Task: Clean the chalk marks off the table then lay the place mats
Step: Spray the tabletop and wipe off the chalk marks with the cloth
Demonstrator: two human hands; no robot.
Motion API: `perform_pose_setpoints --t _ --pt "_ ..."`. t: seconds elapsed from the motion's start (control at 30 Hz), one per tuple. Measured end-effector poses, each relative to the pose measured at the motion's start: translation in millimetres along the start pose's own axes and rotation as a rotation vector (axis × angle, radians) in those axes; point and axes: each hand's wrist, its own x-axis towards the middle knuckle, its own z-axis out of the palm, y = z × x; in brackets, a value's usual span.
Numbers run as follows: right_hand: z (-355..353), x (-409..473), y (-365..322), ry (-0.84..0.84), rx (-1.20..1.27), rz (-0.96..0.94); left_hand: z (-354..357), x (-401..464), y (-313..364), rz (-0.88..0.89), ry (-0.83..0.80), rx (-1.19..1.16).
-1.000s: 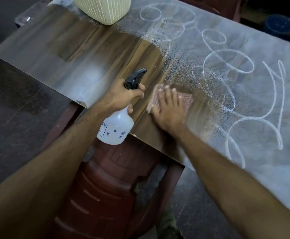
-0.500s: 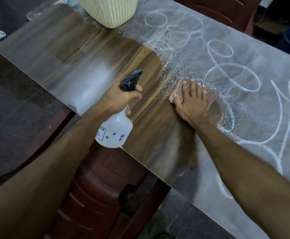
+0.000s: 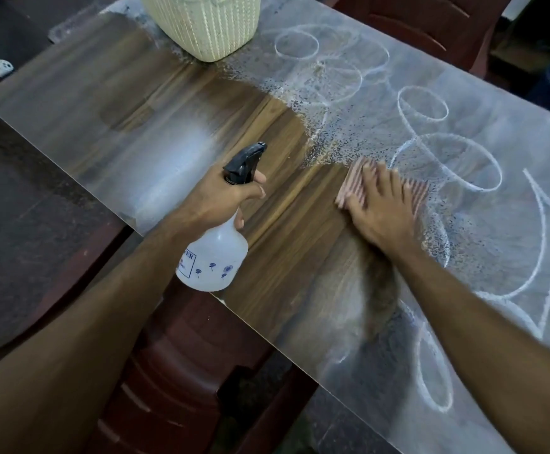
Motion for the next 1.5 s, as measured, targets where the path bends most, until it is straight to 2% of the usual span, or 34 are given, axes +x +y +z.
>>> perform_pose_setpoints --t 0.1,0.2,0.3,0.4,0.47,0.57,0.67,0.83,0.97,1.03,1.1,1.2,1.27,1.37,1.5 --pt "-3 57 -23 0.021 -0.003 0.035 -2 3 -3 -0.003 0.0 -0.004" --pt "3 74 -69 -0.018 -0.014 -0.074 -5 4 -3 -0.009 0.013 -0.013" --pt "9 47 -92 -0.022 -0.027 -0.248 -8 6 0 -0.007 0.027 -0.019" --pt "14 2 -75 -0.039 -0.03 -0.335 -13 7 4 0.002 0.028 -0.023" --pt "12 -3 -48 -0.027 -0.046 -0.311 -15 7 4 -0.006 0.028 -0.035" --pt "2 38 -22 -0.003 -0.046 -0.129 -16 10 3 0.0 0.02 -0.022" --pt "-5 83 -39 -0.021 -0.008 -0.044 -12 14 3 0.011 0.011 -0.01" --pt "9 60 -107 -0.063 -0.07 -0.301 2 12 10 0.038 -0.001 -0.003" --pt "22 -22 -92 -0.072 -0.025 -0.418 14 9 15 0.036 -0.034 0.001" --pt "22 -57 -56 -0.09 -0.014 -0.381 18 8 16 0.029 -0.037 -0.008" --pt "14 -68 -8 -0.06 -0.04 -0.258 22 7 14 0.023 -0.041 -0.007" --pt "-1 -39 55 -0.014 -0.051 0.009 31 4 12 0.024 -0.06 0.016" --pt "-8 -10 67 -0.001 0.0 0.134 39 5 13 0.03 -0.071 0.024" --pt "-5 7 38 0.003 0.011 0.114 55 5 19 0.051 -0.108 0.025" --pt "12 -47 1 -0.016 -0.025 -0.082 75 1 34 0.059 -0.129 0.039"
